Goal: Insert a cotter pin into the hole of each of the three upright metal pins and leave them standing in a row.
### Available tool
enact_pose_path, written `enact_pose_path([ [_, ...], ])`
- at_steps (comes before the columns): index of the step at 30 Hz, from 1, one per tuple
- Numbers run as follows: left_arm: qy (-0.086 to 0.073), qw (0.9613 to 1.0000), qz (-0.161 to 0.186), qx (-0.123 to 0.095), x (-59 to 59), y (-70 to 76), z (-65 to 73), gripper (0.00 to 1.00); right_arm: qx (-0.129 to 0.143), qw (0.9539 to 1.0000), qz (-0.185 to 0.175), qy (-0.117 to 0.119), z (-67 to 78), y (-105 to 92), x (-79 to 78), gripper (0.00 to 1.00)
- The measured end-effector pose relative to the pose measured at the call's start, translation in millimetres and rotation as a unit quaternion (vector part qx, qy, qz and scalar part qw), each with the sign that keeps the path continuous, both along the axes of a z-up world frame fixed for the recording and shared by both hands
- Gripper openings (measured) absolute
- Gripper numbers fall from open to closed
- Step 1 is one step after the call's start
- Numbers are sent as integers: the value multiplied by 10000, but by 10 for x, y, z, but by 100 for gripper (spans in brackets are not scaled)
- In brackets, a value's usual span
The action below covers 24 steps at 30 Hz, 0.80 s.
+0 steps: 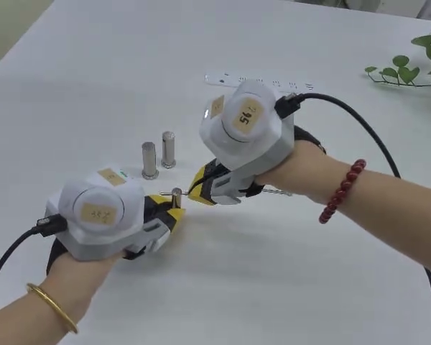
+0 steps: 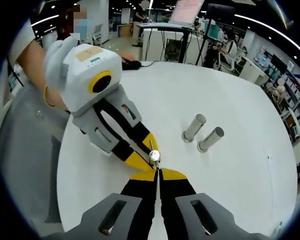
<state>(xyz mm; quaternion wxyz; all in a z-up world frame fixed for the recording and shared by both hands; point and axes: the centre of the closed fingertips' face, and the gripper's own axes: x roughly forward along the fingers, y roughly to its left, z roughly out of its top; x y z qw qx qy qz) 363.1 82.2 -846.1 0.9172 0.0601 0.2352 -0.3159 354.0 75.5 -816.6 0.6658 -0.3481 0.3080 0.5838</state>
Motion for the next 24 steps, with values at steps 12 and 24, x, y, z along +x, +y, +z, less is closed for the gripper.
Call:
enact_pose_path([
  [12, 21, 10000, -7, -22, 5, -7, -4, 7, 64, 9999, -116, 89, -15, 11, -22, 4],
  [24, 147, 9998, 43, -93, 4, -10, -17, 9, 113, 9994, -234, 206, -12, 13, -31, 5],
])
